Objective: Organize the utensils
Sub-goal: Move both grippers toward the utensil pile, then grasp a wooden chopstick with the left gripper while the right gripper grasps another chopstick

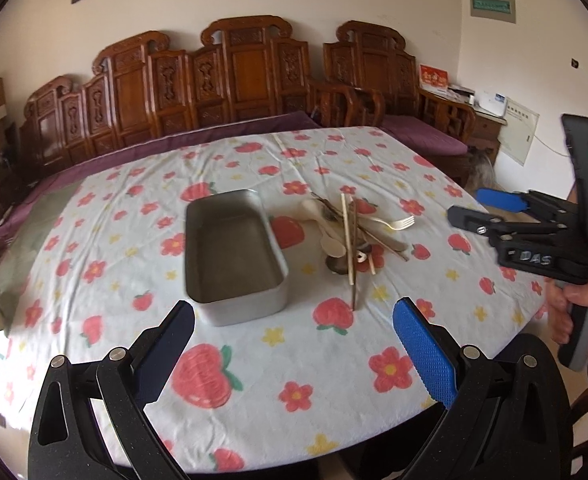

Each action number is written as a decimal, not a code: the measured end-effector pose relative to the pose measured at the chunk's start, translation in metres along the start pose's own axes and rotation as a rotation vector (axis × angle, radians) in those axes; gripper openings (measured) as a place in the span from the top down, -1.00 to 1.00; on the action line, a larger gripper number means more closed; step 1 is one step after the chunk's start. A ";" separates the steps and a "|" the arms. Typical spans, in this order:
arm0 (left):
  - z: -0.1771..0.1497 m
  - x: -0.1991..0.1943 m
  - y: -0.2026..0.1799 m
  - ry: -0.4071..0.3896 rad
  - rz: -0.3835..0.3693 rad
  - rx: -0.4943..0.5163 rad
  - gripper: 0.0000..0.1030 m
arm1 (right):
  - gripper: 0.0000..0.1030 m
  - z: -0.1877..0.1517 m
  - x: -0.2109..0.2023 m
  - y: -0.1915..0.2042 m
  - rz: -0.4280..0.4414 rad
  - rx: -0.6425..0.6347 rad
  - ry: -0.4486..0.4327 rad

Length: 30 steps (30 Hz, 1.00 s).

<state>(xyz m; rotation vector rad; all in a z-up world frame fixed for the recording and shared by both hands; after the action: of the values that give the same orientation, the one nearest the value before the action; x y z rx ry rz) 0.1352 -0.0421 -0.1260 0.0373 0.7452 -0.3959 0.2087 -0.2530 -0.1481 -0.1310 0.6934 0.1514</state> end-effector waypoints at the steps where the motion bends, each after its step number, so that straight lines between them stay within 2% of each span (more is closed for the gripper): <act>1: 0.000 0.005 -0.001 0.006 -0.017 -0.002 -0.87 | -0.40 -0.001 0.006 -0.001 0.005 0.000 0.010; 4: 0.002 0.023 -0.005 0.025 -0.048 0.004 -0.84 | -0.32 -0.006 0.023 -0.001 0.013 -0.011 0.035; 13: 0.012 0.081 -0.024 0.090 -0.131 0.051 -0.36 | -0.17 -0.023 0.056 -0.019 0.013 0.013 0.114; 16: 0.014 0.108 -0.024 0.129 -0.146 0.052 -0.14 | -0.11 -0.026 0.063 -0.026 0.021 0.033 0.128; 23: 0.015 0.162 -0.023 0.217 -0.158 0.032 0.42 | -0.08 -0.032 0.074 -0.035 0.029 0.067 0.153; 26: 0.015 0.183 -0.024 0.250 -0.156 0.029 0.47 | -0.08 -0.032 0.075 -0.035 0.029 0.067 0.158; 30: 0.014 0.200 -0.022 0.282 -0.148 0.019 0.64 | -0.08 -0.031 0.073 -0.034 0.033 0.066 0.154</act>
<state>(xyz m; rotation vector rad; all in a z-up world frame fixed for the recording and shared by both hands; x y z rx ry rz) 0.2693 -0.1326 -0.2468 0.0564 1.0258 -0.5453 0.2511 -0.2847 -0.2166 -0.0686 0.8539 0.1513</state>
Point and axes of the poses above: each gripper's, at about its wrist camera, not at the fingertips, and x roughly the way its jaws point, y to its left, z to its top, the point moved 2 cm from there along x, roughly the way its jaws point, and after that the axes turned 9 degrees about -z, right-handed, at the moved point
